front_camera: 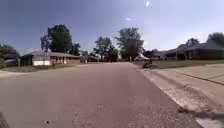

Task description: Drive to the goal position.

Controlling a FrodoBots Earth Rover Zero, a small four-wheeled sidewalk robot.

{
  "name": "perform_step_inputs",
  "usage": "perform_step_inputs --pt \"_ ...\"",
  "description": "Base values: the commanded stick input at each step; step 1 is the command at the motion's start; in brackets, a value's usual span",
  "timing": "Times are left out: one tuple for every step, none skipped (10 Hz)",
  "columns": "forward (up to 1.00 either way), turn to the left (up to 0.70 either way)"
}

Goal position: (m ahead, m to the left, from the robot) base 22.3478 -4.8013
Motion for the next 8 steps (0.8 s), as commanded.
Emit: perform_step_inputs --pt "0.7 0.0" --pt "0.7 0.0" --pt "0.7 0.0" --pt "0.7 0.0" --pt "0.7 0.0" --pt "0.7 0.0" --pt "0.7 0.0" --pt "0.7 0.0"
